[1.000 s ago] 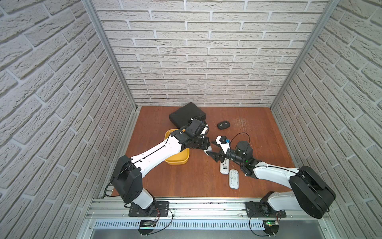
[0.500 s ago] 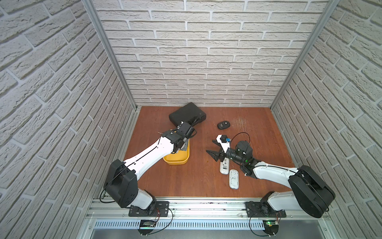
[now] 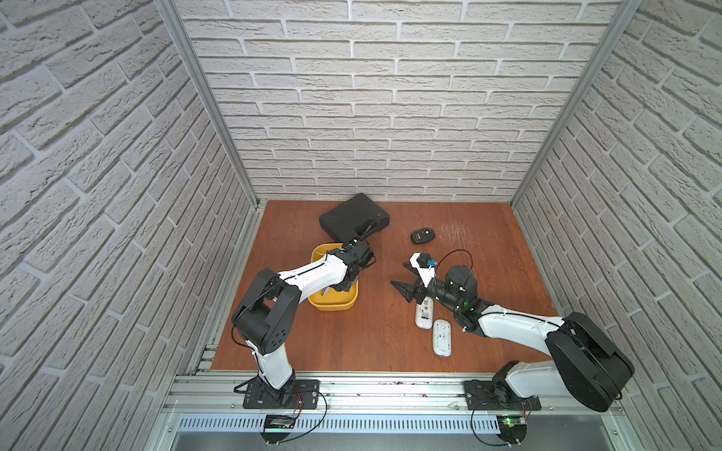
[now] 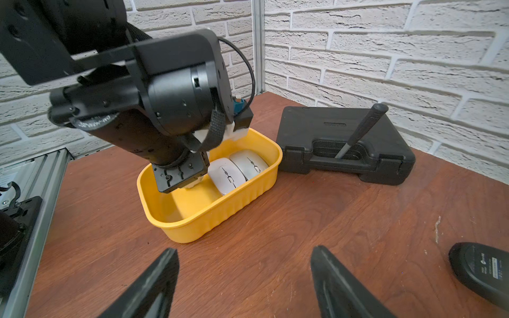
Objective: Put the mouse in the storage box
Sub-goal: Place the mouse in the storage box.
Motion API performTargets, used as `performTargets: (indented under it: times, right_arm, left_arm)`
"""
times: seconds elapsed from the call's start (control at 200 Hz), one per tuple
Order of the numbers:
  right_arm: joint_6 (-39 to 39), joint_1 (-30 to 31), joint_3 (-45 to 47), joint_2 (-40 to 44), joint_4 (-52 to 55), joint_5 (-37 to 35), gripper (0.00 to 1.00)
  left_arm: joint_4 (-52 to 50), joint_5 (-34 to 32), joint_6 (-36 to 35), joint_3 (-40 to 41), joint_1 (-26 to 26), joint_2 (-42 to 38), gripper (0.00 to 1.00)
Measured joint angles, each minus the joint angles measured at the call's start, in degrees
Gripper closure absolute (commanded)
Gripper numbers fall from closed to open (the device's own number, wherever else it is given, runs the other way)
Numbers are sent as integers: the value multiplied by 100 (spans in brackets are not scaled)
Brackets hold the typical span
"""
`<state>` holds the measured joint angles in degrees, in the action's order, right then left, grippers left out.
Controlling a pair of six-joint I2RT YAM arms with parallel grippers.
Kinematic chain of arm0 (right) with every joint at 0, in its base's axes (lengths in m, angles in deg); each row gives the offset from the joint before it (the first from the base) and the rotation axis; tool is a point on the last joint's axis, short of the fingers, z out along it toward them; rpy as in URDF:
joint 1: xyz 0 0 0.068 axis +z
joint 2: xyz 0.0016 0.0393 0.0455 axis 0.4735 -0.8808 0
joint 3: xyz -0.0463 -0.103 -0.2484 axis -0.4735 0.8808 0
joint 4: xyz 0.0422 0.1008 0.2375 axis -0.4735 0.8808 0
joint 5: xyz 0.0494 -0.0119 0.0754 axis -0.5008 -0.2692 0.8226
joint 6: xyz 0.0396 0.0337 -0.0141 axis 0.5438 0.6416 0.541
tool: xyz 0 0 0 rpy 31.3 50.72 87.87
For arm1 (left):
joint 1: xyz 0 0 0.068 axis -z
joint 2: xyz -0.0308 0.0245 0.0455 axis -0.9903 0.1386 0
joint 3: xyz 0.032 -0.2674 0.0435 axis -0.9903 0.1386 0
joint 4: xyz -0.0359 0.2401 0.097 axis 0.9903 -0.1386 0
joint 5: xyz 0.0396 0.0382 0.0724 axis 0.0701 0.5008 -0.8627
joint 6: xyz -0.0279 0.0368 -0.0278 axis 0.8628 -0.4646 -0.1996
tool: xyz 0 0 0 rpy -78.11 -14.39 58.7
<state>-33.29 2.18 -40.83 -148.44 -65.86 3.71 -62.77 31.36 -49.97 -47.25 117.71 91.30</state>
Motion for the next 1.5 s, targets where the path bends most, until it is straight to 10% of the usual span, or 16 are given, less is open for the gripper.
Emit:
performTargets:
  times: [0.205, 0.37, 0.48, 1.135, 1.5]
  right_arm:
    - [2, -24, 0, 0, 0, -24, 21]
    - [42, -35, 0, 0, 0, -48, 21]
    - [66, -57, 0, 0, 0, -81, 21]
    - [264, -216, -35, 339, 496, -540, 20]
    - [1637, -356, -1641, 1239, 4559, -2365, 24]
  left_arm:
    - [146, -181, -114, 13, -4, 66, 79]
    - [278, -131, -151, 98, -2, 66, 30]
    - [332, 131, -131, 260, 0, 35, 17]
    - [256, 1290, -125, 350, 7, -1176, 2]
    - [-33, 2422, -72, 345, -179, -2870, 2]
